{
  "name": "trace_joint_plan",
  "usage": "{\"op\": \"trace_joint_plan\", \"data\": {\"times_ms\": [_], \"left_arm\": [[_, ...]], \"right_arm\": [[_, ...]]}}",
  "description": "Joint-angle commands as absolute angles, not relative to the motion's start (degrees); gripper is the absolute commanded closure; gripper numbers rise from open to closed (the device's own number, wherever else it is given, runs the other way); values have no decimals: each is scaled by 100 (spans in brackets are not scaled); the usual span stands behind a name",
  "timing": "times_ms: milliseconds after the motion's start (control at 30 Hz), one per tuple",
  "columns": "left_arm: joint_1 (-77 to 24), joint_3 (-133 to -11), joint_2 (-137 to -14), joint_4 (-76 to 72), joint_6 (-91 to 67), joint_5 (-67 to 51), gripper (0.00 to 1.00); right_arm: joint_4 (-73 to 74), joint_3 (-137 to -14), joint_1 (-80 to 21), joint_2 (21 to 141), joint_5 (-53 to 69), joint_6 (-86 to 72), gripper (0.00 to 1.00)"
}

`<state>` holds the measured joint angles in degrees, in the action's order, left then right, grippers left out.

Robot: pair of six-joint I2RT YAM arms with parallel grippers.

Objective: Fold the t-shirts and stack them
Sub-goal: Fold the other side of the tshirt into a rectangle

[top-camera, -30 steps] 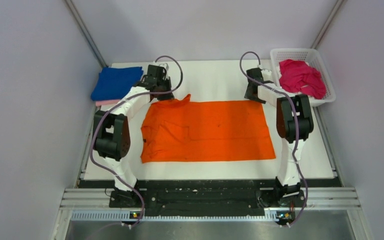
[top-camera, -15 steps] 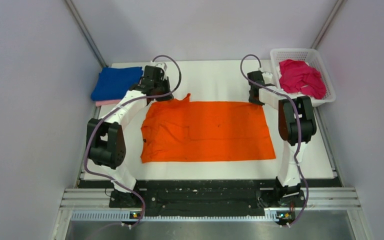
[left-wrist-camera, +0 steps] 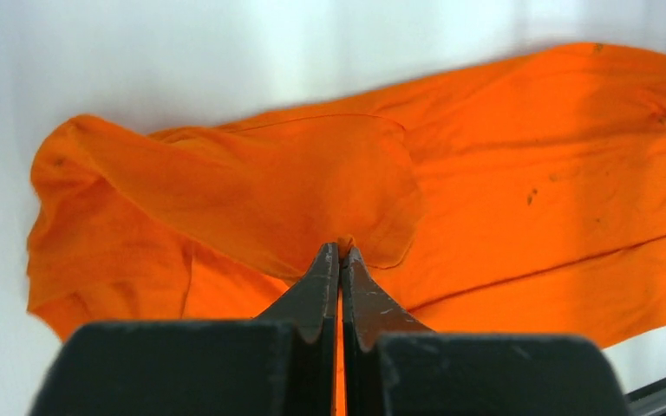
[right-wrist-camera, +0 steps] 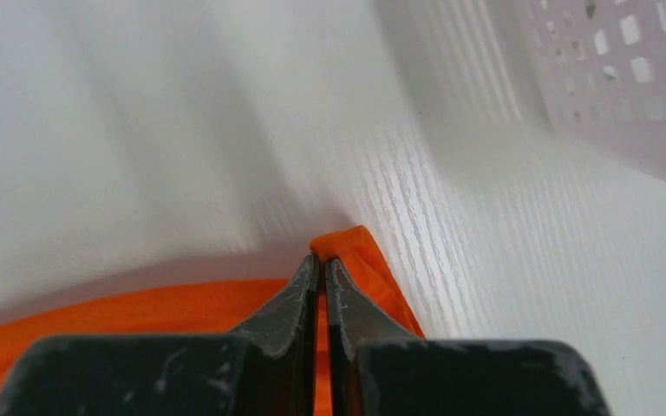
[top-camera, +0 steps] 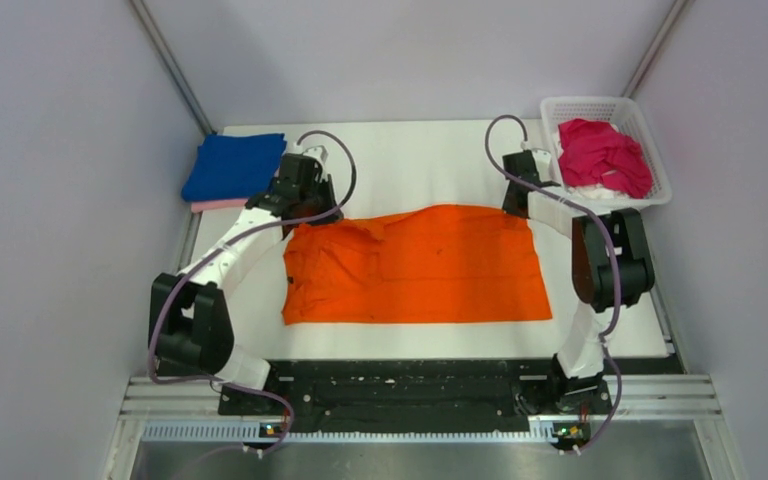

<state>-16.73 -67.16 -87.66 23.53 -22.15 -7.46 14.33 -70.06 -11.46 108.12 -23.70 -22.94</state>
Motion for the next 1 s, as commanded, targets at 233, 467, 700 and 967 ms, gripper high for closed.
{"op": "trace_joint_plan", "data": {"times_ms": [233,467,700,967], "left_arm": [[-1722,-5609,-7238,2277,-2618,-593,100],[-1747,-5150,-6445,2499,-2898,-584,100],[-1791,-4636,-5777,2825,-3228,-616,100],[-1802,-4124,-5133,3274,-3518,-562,100]], "right_arm": [[1176,-6012,-1508,9278,-2591,-2445,98],[1308,-5757,-1527,8766,-2733,-2476,98],[1346,-5672,-1527,8501,-2681,-2455,99],[1511,-5289,-1527,8099,-2567,-2496,97]]}}
